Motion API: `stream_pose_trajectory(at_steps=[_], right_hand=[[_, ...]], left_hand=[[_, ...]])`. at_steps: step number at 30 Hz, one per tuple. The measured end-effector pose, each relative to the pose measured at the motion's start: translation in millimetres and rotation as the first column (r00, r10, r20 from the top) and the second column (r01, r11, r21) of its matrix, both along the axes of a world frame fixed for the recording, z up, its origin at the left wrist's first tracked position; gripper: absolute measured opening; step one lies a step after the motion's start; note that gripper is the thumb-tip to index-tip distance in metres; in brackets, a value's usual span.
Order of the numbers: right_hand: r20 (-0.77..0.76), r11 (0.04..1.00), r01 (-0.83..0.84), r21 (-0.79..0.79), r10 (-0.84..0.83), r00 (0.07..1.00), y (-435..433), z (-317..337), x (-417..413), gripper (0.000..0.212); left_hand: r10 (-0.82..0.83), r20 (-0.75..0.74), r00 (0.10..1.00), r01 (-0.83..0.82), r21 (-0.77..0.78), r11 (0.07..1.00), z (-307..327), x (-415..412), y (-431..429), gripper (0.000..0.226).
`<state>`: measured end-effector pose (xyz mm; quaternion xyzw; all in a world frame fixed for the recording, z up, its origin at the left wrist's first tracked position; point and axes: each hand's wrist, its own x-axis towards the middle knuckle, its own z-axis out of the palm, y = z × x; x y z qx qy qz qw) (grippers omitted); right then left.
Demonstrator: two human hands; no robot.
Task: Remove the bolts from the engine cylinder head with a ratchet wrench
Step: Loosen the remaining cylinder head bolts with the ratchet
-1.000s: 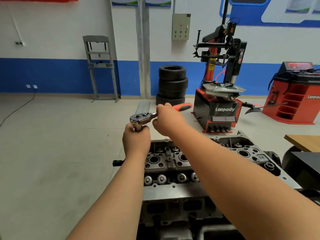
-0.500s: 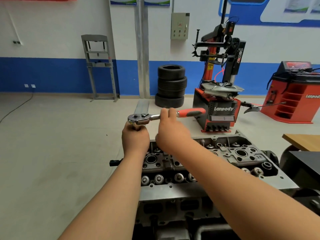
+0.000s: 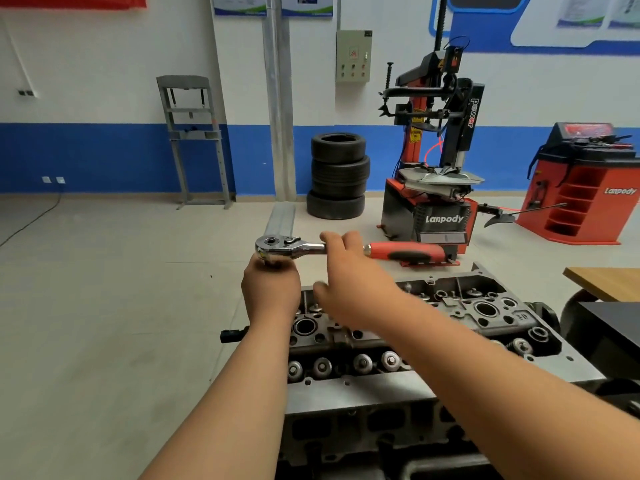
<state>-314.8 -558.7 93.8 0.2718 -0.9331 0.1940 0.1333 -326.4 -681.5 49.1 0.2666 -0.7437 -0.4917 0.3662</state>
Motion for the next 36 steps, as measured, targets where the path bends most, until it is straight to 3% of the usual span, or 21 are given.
stream_pose_trajectory(at_steps=[3, 8, 13, 17, 19, 22, 25, 29, 33, 36], right_hand=[[0.002, 0.999, -0.026, 0.032, 0.026, 1.000, -22.1, 10.2, -43.4, 0.045], [0.021, 0.987, -0.150, 0.052, 0.150, 0.989, -59.2, 6.4, -69.4, 0.056], [-0.037, 0.995, -0.087, 0.055, 0.089, 0.995, -49.5, -0.1, -61.8, 0.055], [-0.224, 0.952, 0.090, 0.294, -0.023, 0.974, -13.8, 13.2, -32.6, 0.047], [-0.367, 0.886, 0.163, 0.433, 0.009, 0.930, 5.2, 25.2, -7.7, 0.032], [-0.431, 0.825, 0.144, 0.546, 0.130, 0.893, 22.5, 35.7, 35.9, 0.023], [-0.393, 0.835, 0.064, 0.547, 0.188, 0.900, 27.2, 33.3, 67.2, 0.022], [-0.339, 0.882, 0.038, 0.469, 0.139, 0.931, 30.3, 27.9, 56.9, 0.014], [-0.281, 0.897, 0.100, 0.431, 0.029, 0.959, 24.7, 32.6, -11.1, 0.005], [-0.205, 0.897, 0.125, 0.425, -0.040, 0.978, -0.7, 33.3, -64.7, 0.014]], left_hand=[[-0.015, -0.056, 0.998, 0.023, 0.144, 0.989, -0.7, 0.9, 0.6, 0.024], [-0.022, -0.093, 0.995, 0.043, 0.232, 0.972, 0.6, 3.9, -0.6, 0.019], [-0.037, -0.125, 0.991, 0.065, 0.229, 0.971, 1.1, 2.9, 1.7, 0.019], [-0.032, -0.112, 0.993, 0.053, 0.187, 0.981, 0.1, 2.2, 3.9, 0.017], [-0.018, -0.093, 0.995, 0.031, 0.137, 0.990, -0.2, 1.5, 3.6, 0.012], [0.008, -0.037, 0.999, -0.007, 0.022, 1.000, 1.2, 1.6, 2.0, 0.008], [0.008, -0.009, 1.000, -0.009, -0.047, 0.999, 1.8, 2.8, 1.8, 0.011], [0.025, -0.002, 1.000, -0.025, -0.087, 0.996, 0.2, 2.8, 1.2, 0.012], [0.003, -0.034, 0.999, -0.002, 0.015, 1.000, -2.2, 2.9, 0.4, 0.020], [-0.016, -0.069, 0.997, 0.023, 0.104, 0.994, -3.7, 2.4, 1.4, 0.022]])
